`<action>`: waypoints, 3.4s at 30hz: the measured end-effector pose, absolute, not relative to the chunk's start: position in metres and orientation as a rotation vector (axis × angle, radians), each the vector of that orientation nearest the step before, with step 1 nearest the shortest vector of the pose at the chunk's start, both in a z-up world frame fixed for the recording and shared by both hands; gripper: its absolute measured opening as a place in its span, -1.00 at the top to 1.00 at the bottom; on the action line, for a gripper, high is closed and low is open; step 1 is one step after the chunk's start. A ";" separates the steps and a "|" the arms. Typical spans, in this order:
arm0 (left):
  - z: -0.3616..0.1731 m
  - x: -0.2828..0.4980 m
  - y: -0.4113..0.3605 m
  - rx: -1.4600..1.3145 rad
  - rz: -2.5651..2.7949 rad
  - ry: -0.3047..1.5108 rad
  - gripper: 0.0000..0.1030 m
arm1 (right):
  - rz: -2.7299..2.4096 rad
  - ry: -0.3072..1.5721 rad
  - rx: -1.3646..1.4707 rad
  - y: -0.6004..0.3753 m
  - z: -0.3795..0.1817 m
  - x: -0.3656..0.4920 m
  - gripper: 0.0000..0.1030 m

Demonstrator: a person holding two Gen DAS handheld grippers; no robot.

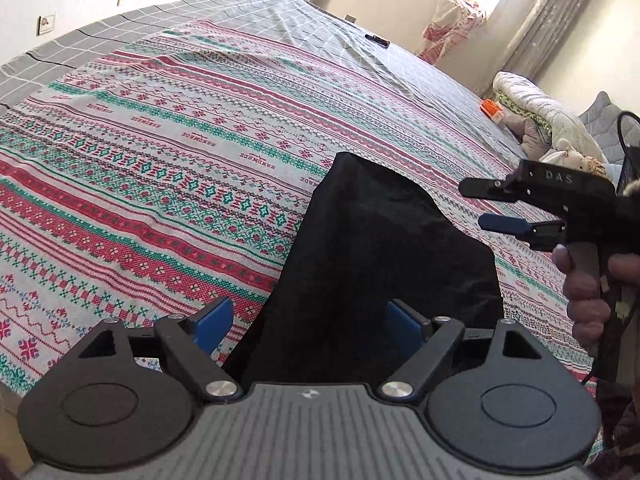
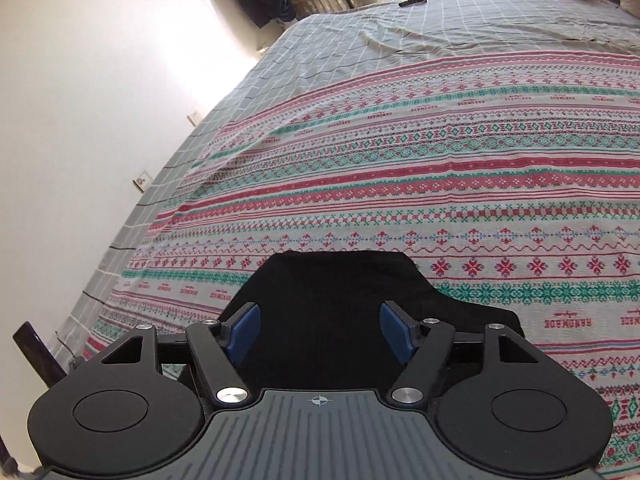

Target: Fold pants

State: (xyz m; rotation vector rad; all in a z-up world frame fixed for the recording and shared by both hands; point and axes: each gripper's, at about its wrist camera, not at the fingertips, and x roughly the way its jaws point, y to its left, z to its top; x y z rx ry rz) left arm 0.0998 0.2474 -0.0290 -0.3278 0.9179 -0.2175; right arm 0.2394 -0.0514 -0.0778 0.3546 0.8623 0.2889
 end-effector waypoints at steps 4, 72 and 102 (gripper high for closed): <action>-0.044 0.130 0.254 -0.416 -0.332 1.004 -1.00 | 0.244 0.866 0.370 -0.089 -0.094 0.210 -0.31; -0.049 0.030 0.067 0.100 -0.308 0.887 -0.55 | 0.040 0.801 0.276 -0.207 -0.128 0.038 0.42; -0.011 -0.032 0.015 0.099 -0.061 0.882 -1.00 | -0.210 0.750 0.134 -0.168 -0.098 -0.028 -0.83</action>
